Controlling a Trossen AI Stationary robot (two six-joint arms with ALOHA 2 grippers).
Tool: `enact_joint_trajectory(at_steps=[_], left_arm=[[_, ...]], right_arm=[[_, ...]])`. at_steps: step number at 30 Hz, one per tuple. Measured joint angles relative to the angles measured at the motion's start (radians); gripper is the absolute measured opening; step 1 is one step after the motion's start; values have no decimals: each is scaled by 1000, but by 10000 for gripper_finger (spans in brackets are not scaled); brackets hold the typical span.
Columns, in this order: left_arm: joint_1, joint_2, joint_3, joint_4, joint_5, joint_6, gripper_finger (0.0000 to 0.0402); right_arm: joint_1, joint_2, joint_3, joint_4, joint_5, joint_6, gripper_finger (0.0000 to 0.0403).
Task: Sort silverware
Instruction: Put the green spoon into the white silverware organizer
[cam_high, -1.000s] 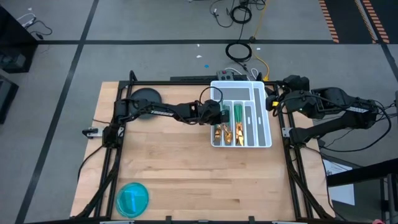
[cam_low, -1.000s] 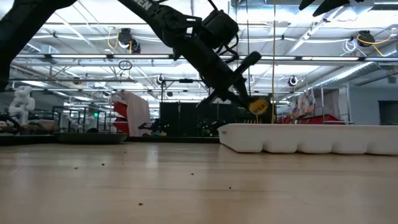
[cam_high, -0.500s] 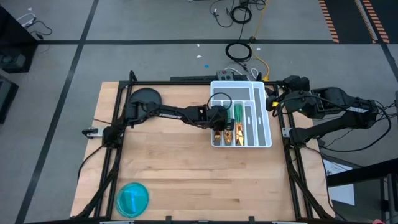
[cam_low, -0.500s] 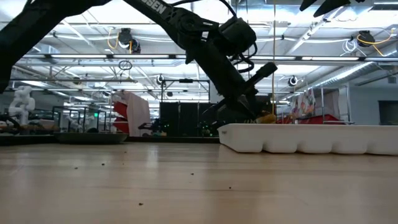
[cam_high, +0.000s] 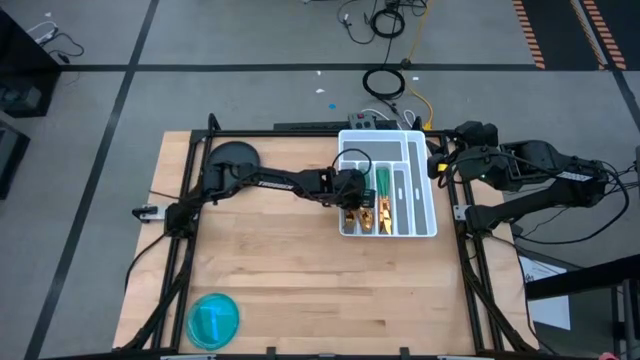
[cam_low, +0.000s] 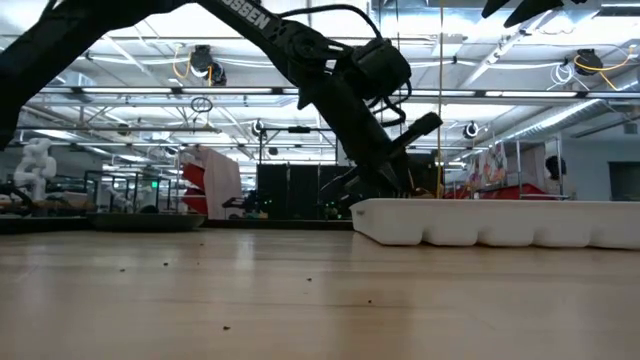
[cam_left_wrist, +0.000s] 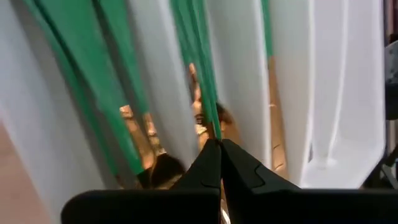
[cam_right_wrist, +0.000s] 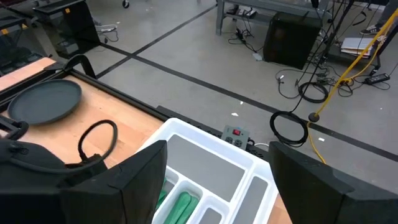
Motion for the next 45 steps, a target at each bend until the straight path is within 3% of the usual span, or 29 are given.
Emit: enact_joint_trajectory(at_steps=[14,25,36,45], left_arm=[[2,93,156,-127,21,77,0],[7,97,157,-119,3,108,1],[12,98,157,6,33,139,72],[13,96,156,21,56,131,84]], right_arm=[[0,0,0,0,0,-15,274],[0,0,0,0,0,-19,274],[0,0,0,0,-1,-23,274],[0,0,0,-1,-1,-40,274]])
